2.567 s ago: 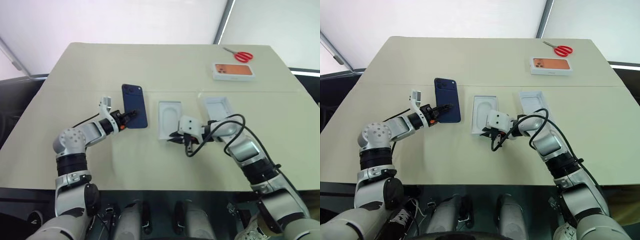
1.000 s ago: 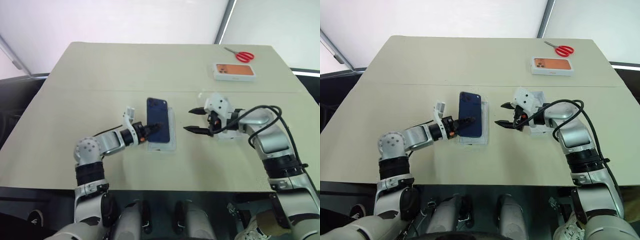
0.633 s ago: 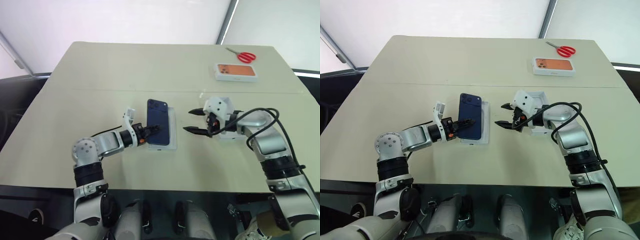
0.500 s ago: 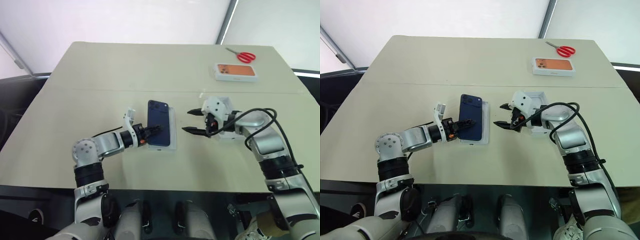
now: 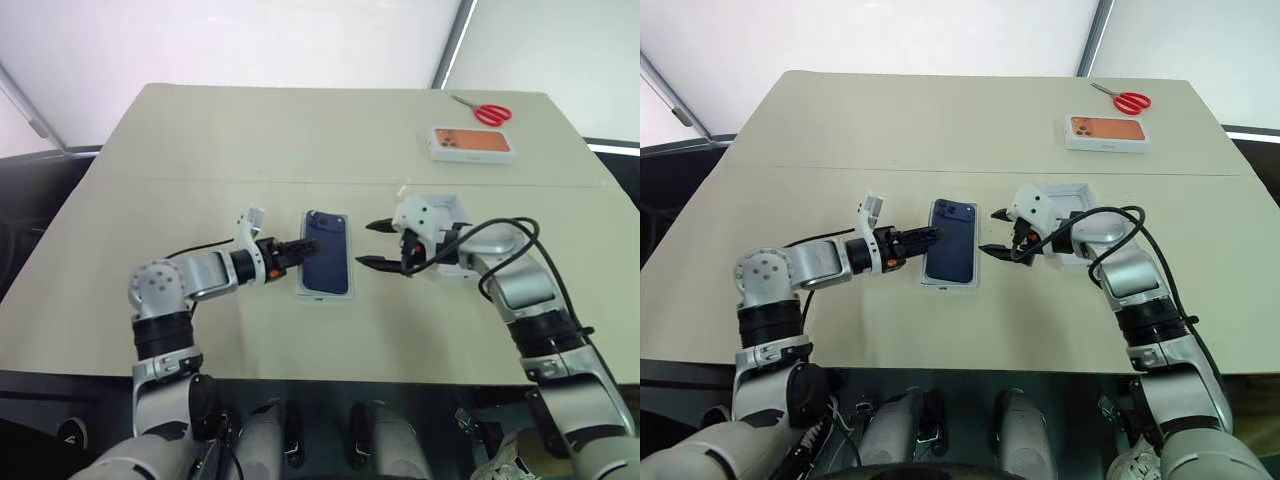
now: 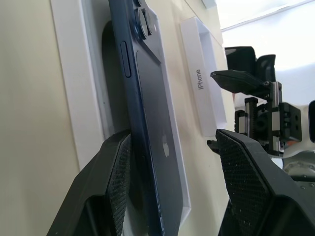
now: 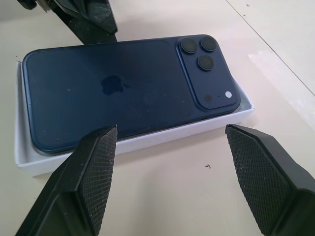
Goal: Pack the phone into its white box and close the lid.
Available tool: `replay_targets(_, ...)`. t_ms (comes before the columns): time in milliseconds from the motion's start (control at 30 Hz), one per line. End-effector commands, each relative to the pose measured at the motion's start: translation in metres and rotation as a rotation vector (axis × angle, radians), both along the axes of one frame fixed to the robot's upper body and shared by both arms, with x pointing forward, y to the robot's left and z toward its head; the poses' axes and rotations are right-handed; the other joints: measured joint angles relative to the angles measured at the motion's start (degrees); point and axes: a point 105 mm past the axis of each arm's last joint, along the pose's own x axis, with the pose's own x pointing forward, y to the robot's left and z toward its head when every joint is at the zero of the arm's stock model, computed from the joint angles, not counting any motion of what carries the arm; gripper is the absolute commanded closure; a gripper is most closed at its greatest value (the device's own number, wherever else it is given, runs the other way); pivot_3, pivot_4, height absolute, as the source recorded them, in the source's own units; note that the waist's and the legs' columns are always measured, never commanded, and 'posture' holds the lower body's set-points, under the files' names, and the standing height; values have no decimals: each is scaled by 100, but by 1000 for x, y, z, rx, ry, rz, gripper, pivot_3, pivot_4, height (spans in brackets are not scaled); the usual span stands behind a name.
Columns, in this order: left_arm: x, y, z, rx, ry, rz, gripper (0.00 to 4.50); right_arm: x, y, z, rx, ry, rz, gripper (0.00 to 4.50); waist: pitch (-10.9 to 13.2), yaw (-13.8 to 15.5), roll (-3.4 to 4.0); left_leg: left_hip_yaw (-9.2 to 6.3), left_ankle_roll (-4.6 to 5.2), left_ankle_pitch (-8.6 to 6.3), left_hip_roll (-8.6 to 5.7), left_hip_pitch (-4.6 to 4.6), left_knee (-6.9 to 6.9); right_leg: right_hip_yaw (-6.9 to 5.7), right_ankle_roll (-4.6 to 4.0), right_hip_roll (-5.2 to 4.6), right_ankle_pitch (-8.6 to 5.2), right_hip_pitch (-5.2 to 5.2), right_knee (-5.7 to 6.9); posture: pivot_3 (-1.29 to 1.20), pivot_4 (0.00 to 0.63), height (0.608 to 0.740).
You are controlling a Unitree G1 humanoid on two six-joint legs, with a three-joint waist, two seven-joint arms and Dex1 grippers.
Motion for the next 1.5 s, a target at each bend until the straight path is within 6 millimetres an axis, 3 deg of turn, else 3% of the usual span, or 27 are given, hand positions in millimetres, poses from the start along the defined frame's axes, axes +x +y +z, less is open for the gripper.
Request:
replay_targets(33, 6, 9, 19, 2, -78, 12, 1731, 4, 4, 15, 12, -57, 13, 823, 0, -10, 0, 0, 0, 0, 0, 0, 0, 0, 0, 0, 0, 0, 0, 0, 150, 738)
replay_targets(300, 18, 33, 28, 159, -193, 97, 1731, 7, 3, 16, 42, -38, -6, 823, 0, -8, 1, 1, -13, -7, 0, 1, -1, 0, 0, -2, 0, 0, 0, 0, 150, 738)
replay_targets(500, 24, 42, 10, 351, -219, 117, 4495, 7, 3, 2, -32, -49, -5, 3694, 0, -3, 2, 1, -16, -9, 0, 1, -1, 0, 0, -2, 0, -1, 0, 0, 150, 738)
replay_targets(533, 25, 41, 7, 380, -225, 107, 4500, 7, 4, 0, -32, -47, -6, 4308, 0, 1, 2, 2, -16, -9, 0, 0, -2, 0, 0, -2, 0, -1, 0, 0, 150, 738)
replay_targets(567, 25, 40, 3, 403, -227, 99, 4500, 7, 6, -1, -31, -48, -6, 4447, 0, 0, 2, 2, -16, -9, 0, 0, -1, 0, 0, -2, 0, -1, 0, 0, 150, 738)
replay_targets(667, 25, 33, -8, 442, -222, 57, 4500, 5, 7, -12, -88, -58, 2, 4447, 0, -6, 2, 2, -16, -9, 0, 0, -2, 1, -1, -4, 0, -3, 0, 0, 150, 738)
replay_targets(800, 24, 9, -13, 380, -193, -19, 4500, 5, 2, -26, -176, -67, 6, 4447, 0, 2, 2, 2, -16, -9, 0, -1, -2, 0, 0, -5, 0, -3, -1, 0, 150, 738)
replay_targets(933, 25, -6, -21, 395, -192, -72, 4500, 9, 1, -22, -162, -76, -7, 4447, 0, 6, 3, 2, -14, -7, -2, 0, -2, 0, 0, -3, 0, -1, -1, 0, 150, 738)
replay_targets(1067, 32, -25, -13, 374, -232, -109, 4500, 12, -3, -21, -165, -80, -23, 4447, 0, 26, 3, 2, -7, -3, -3, 0, 0, -4, 0, -3, 0, 2, -1, 0, 150, 738)
replay_targets(1267, 43, -45, 8, 338, -298, -171, 4500, 20, -26, -12, -194, -101, -78, 4447, 0, 26, 2, 1, -3, -2, -6, -2, 1, -7, 0, -5, 0, 2, -1, 0, 150, 738)
replay_targets(1500, 41, -81, -1, 336, -314, -284, 4500, 30, -57, -6, -235, -121, -152, 4447, 1, 4, 3, 3, 4, 2, -4, -2, 1, -10, 1, -1, 0, 2, -6, 0, 150, 738)
